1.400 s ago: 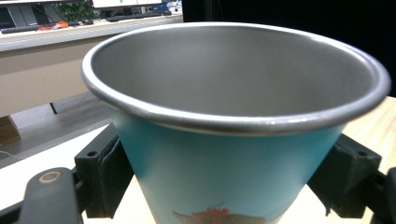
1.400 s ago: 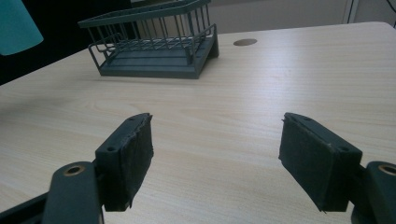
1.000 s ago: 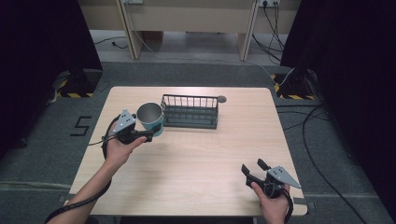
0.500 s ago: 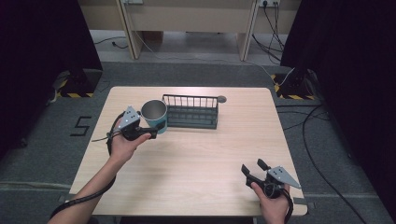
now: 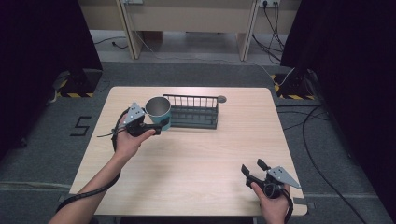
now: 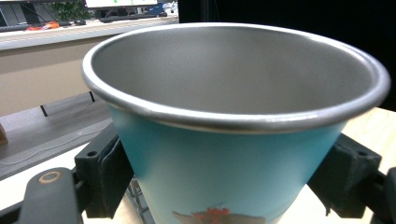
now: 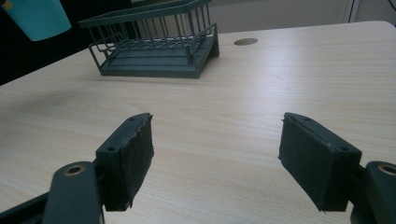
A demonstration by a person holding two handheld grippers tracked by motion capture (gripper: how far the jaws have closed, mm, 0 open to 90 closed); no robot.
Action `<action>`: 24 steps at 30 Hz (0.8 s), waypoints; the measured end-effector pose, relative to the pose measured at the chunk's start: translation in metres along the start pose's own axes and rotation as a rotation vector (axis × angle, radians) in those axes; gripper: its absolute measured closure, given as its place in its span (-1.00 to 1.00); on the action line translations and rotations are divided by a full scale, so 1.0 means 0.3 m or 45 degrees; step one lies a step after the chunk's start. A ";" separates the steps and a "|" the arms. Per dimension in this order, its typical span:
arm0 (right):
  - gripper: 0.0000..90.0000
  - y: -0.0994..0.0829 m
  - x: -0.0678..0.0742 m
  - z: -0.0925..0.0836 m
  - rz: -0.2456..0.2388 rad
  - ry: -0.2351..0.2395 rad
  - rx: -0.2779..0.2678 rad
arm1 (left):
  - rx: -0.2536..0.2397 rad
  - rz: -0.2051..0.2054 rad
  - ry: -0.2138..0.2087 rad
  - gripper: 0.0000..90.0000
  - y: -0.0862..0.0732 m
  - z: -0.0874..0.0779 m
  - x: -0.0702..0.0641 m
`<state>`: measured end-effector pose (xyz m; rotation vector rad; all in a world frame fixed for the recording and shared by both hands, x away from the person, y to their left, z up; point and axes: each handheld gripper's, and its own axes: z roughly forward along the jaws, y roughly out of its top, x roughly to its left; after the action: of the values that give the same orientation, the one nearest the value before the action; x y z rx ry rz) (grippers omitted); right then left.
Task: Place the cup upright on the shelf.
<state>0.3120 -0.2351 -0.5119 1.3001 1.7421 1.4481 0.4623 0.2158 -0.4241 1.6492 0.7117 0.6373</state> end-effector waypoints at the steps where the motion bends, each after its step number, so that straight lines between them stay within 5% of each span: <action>1: -0.41 0.000 0.000 0.000 -0.002 0.000 -0.001 | 0.000 -0.001 0.000 -0.63 0.002 0.003 0.000; 24: -0.40 -0.002 -0.001 0.004 0.005 0.002 0.006 | 0.005 -0.001 0.011 -0.63 0.040 0.098 0.010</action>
<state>0.3128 -0.2348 -0.5129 1.3060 1.7461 1.4481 0.4873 0.1972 -0.4173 1.6507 0.7204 0.6431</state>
